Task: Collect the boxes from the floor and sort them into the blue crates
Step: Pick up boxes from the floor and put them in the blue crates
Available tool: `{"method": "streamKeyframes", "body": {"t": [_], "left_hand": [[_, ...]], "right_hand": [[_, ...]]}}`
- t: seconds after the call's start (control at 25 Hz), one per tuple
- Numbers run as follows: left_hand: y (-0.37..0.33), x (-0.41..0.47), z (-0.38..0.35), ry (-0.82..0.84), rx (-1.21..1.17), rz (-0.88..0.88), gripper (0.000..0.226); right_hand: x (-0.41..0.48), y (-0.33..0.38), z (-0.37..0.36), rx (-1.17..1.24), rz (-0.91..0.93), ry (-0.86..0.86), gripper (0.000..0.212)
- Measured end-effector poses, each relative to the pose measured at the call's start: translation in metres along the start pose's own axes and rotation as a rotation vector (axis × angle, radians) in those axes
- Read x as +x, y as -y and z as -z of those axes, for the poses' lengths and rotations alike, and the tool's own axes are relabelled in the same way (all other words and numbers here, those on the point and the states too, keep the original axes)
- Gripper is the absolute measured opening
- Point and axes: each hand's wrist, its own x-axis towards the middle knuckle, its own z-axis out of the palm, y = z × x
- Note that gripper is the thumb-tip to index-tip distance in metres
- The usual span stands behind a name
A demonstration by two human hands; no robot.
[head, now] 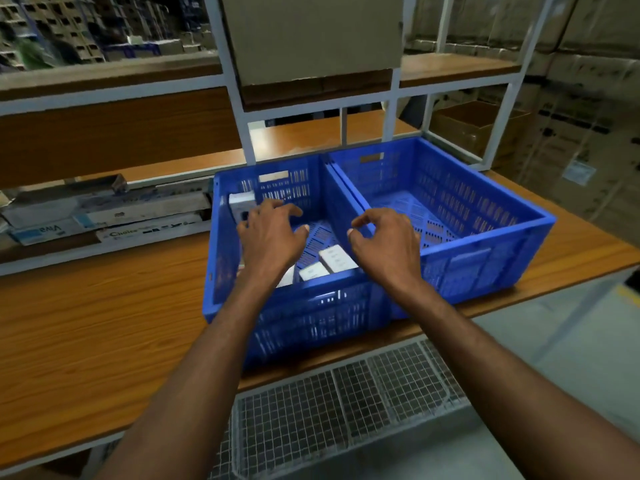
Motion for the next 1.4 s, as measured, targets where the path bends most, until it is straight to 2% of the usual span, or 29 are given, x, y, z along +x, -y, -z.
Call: {"method": "streamKeyframes", "body": {"t": [0.2, 0.44, 0.6, 0.72, 0.88, 1.04, 1.12, 1.24, 1.4], "left_hand": [[-0.073, -0.020, -0.012, -0.018, -0.144, -0.186, 0.044], [-0.211, -0.076, -0.033, -0.049, -0.448, -0.251, 0.026], [-0.323, -0.142, -0.051, 0.100, -0.612, -0.305, 0.034], [-0.409, -0.206, -0.060, 0.145, -0.673, -0.403, 0.041], [-0.522, -0.297, -0.083, 0.252, -0.771, -0.539, 0.022], [-0.627, -0.389, -0.109, 0.422, -0.900, -0.679, 0.027], [-0.675, -0.432, -0.123, 0.530, -0.908, -0.755, 0.023], [-0.745, -0.496, -0.151, 0.667, -0.888, -0.875, 0.028], [-0.832, -0.563, -0.185, 0.800, -0.887, -0.977, 0.028]], "right_hand": [[-0.014, -0.038, 0.044, -0.009, -0.015, -0.153, 0.020], [-0.056, -0.114, 0.157, -0.065, -0.103, -0.289, 0.033], [-0.106, -0.176, 0.262, -0.132, -0.212, -0.380, 0.037], [-0.156, -0.225, 0.342, -0.179, -0.275, -0.441, 0.036], [-0.234, -0.293, 0.453, -0.251, -0.360, -0.520, 0.039], [-0.316, -0.357, 0.559, -0.310, -0.502, -0.637, 0.036], [-0.351, -0.388, 0.599, -0.331, -0.568, -0.695, 0.030], [-0.405, -0.435, 0.648, -0.377, -0.688, -0.787, 0.021], [-0.459, -0.492, 0.715, -0.500, -0.862, -0.799, 0.025]]}}
